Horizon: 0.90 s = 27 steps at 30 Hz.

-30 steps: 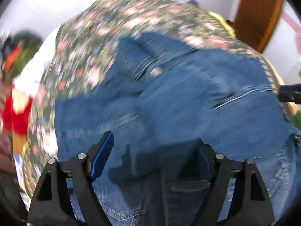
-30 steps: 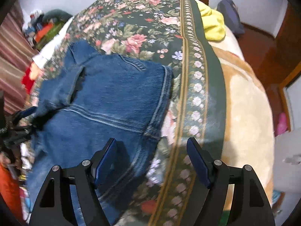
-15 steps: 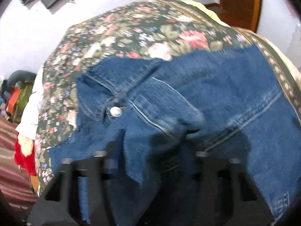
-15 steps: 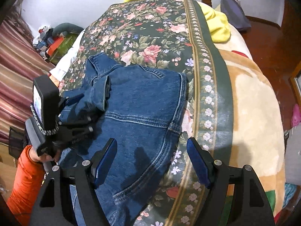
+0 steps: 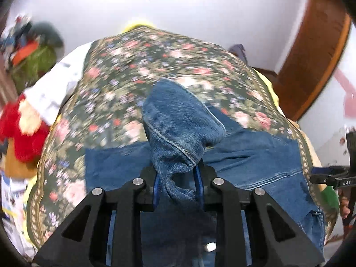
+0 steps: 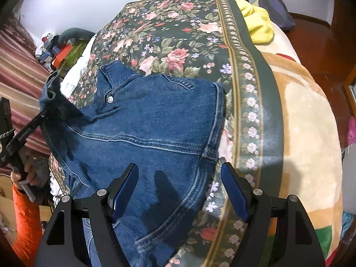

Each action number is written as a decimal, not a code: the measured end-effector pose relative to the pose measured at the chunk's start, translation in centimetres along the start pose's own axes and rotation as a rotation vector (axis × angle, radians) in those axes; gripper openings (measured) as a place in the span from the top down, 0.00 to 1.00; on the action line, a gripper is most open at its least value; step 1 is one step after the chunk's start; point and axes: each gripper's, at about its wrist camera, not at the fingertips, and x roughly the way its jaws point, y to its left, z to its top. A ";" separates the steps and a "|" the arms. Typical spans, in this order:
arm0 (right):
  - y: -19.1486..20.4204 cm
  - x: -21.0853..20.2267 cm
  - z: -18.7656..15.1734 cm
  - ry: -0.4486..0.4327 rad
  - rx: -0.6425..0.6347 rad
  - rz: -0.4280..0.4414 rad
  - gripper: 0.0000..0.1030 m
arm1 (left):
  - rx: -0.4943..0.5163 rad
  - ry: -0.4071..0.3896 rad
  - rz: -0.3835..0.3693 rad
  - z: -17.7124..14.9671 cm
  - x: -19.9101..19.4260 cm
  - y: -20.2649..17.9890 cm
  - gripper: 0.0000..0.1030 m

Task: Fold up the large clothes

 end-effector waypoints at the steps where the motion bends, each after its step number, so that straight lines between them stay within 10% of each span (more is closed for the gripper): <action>1: 0.2 0.0 0.0 0.000 -0.001 0.002 0.28 | -0.018 0.005 -0.001 -0.3 0.0 1.1 0.81; 9: 1.8 0.8 0.1 0.016 -0.004 0.000 0.28 | -0.120 0.159 0.022 -5.5 4.2 7.6 0.79; 14: 2.0 1.0 -0.2 0.028 0.000 -0.012 0.28 | -0.152 0.257 0.063 -9.2 6.3 9.4 0.52; 27: 1.1 1.3 0.3 0.010 0.013 -0.026 0.28 | -0.183 0.183 0.074 -8.3 0.0 13.8 0.26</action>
